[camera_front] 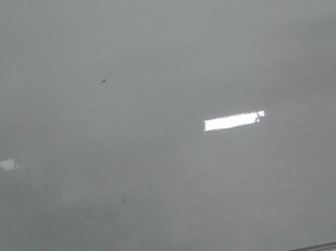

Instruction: Write number 7 on whiteboard

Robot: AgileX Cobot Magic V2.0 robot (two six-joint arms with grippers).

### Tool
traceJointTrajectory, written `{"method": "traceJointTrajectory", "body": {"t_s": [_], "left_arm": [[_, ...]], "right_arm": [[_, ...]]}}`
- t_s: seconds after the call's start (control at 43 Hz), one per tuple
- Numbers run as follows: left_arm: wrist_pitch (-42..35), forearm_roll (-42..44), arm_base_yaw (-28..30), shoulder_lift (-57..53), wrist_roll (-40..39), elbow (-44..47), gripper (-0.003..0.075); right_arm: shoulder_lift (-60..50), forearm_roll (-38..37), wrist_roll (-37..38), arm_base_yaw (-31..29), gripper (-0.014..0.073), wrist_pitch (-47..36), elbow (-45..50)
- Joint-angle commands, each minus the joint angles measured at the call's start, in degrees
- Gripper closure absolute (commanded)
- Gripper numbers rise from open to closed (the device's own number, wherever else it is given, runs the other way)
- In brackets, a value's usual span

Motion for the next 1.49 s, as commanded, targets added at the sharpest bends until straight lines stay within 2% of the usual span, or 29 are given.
{"method": "traceJointTrajectory", "body": {"t_s": [0.0,0.116,0.209,0.349,0.535,0.744,0.837,0.93,1.14,1.302,1.465], "left_arm": [[-4.33,-0.31,-0.32,-1.24,-0.14,-1.67,0.051],[-4.07,-0.31,-0.32,-1.24,-0.14,-1.67,0.0668],[-2.21,-0.31,-0.32,-2.12,-0.14,-1.67,0.0741],[4.43,-0.97,-0.59,-6.17,-0.28,-1.89,0.0741],[22.58,-0.97,-3.62,-14.02,-0.28,-7.06,0.0741],[47.59,-0.97,-11.75,-16.09,0.14,-15.54,0.0741],[53.22,-0.97,-16.1,-16.02,0.6,-18.09,0.0741],[53.49,-0.97,-20.48,-16.02,3.76,-19.71,0.0741],[49.57,-1.0,-33.38,-16.02,17.0,-20.71,0.0741],[49.09,-1.0,-44.46,-16.02,25.83,-20.71,0.0741],[49.09,-0.31,-52.64,-17.35,28.77,-20.71,0.0741]], "right_arm": [[0.84,0.32,-0.15,0.04,-0.002,-4.78,-1.93],[0.84,0.32,-0.15,0.04,-0.002,-4.78,-1.93],[0.84,0.32,-0.15,0.04,-0.002,-4.78,-1.93],[0.84,0.32,-0.15,0.04,-0.002,-4.84,-1.93],[0.84,0.32,-0.15,0.14,-0.002,-4.57,-1.93],[1.22,2.42,-0.15,0.22,-0.002,-2.21,-2.62],[3.24,3.46,-0.99,1.13,-0.002,2.29,-4.47],[6.82,3.69,-2.17,3.68,-0.002,5.28,-6.83],[17.69,4.7,-6.85,14.14,-0.002,10.88,-14.06],[27.07,6.28,-15.04,24.83,-0.002,17.85,-21.83],[35.01,8.8,-24.43,34.92,-0.002,22.31,-27.97]]}}
